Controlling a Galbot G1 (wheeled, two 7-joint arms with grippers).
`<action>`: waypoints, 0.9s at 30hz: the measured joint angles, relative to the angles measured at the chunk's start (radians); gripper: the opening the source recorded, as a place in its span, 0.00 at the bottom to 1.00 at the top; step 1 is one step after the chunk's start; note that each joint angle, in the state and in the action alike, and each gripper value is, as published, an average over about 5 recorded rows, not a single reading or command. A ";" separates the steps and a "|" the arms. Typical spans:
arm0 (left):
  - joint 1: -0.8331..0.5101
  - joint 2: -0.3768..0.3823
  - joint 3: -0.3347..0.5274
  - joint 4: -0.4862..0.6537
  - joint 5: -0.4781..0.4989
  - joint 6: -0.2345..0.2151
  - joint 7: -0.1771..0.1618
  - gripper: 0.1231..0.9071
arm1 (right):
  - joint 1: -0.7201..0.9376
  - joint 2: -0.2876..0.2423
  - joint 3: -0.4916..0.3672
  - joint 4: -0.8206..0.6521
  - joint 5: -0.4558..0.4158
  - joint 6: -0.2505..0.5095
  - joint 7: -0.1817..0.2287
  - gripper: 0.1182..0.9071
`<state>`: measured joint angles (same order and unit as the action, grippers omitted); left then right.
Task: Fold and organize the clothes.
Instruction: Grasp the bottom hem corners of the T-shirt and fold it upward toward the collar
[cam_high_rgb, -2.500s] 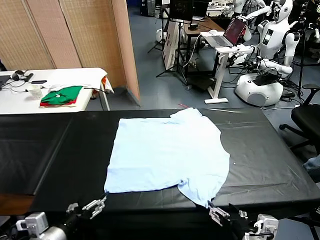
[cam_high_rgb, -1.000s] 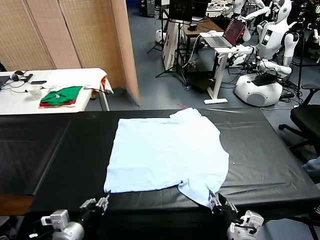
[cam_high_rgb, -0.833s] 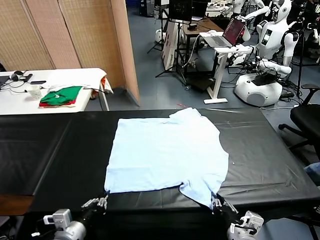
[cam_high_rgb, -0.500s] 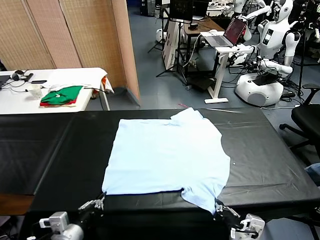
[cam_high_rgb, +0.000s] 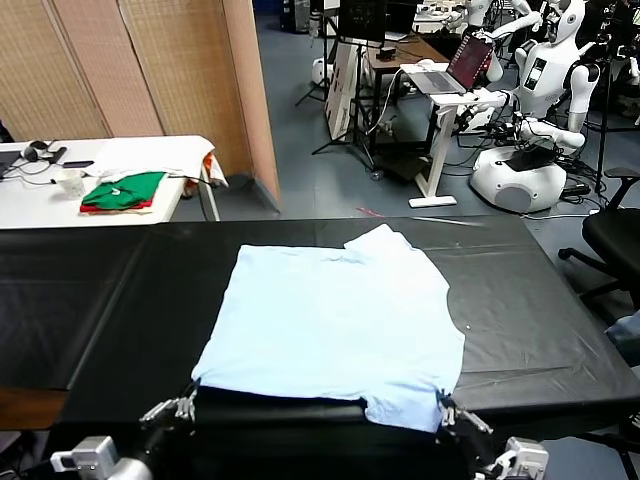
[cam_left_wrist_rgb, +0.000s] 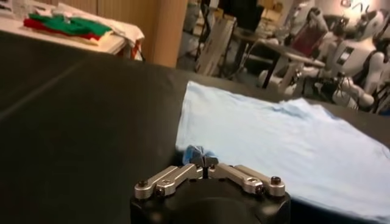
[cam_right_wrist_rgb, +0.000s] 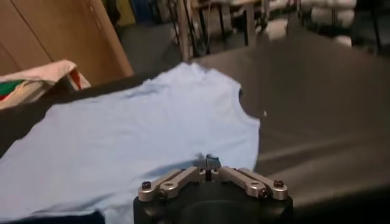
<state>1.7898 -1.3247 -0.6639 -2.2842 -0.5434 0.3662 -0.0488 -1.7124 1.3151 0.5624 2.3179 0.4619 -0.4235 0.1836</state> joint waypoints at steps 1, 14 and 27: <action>-0.018 -0.003 0.005 0.012 0.005 -0.006 0.001 0.03 | 0.018 -0.004 -0.004 -0.016 -0.008 0.002 -0.005 0.03; -0.247 0.012 0.061 0.160 0.081 -0.032 -0.003 0.03 | 0.277 -0.049 -0.083 -0.213 -0.089 -0.006 -0.012 0.03; -0.425 0.045 0.161 0.319 0.124 -0.022 -0.012 0.03 | 0.423 -0.095 -0.131 -0.360 -0.138 0.001 -0.032 0.03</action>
<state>1.3648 -1.2801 -0.5028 -1.9653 -0.4192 0.3437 -0.0604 -1.2894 1.2197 0.4318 1.9582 0.3235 -0.4226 0.1512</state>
